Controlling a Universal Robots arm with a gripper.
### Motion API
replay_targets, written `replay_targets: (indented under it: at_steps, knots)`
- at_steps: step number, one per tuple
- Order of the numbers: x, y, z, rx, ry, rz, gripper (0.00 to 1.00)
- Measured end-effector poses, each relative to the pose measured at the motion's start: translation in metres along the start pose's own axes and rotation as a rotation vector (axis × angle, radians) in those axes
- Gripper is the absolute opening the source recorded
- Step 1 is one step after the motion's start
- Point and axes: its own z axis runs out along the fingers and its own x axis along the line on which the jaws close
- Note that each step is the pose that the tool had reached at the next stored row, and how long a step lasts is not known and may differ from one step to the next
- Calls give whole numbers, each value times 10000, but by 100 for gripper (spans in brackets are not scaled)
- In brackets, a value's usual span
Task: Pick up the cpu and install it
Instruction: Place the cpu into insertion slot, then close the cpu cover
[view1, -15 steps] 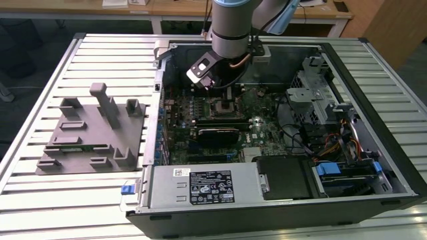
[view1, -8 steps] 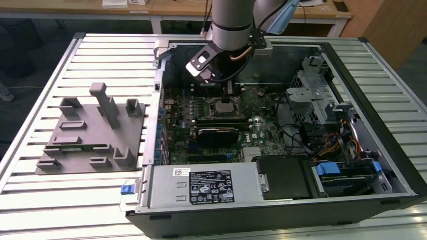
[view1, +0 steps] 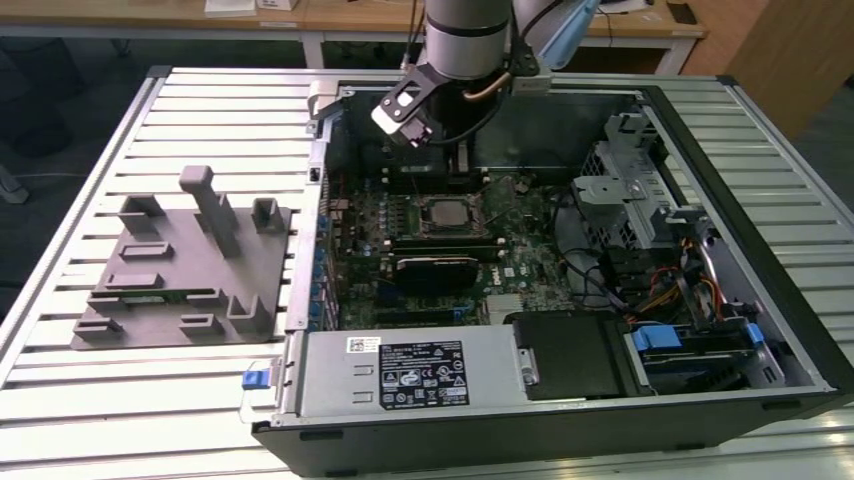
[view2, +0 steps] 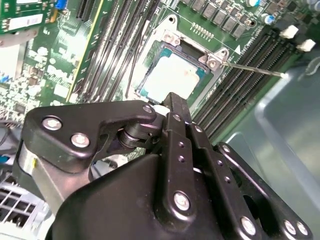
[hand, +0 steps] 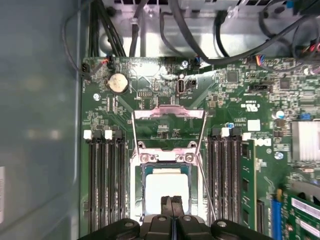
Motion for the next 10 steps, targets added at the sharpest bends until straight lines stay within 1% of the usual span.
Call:
replay_targets:
  at_steps: [4,10]
  knots:
    - [-1,4,-91,-22,0,0,11]
    - [-1,4,-104,-42,1,1,11]
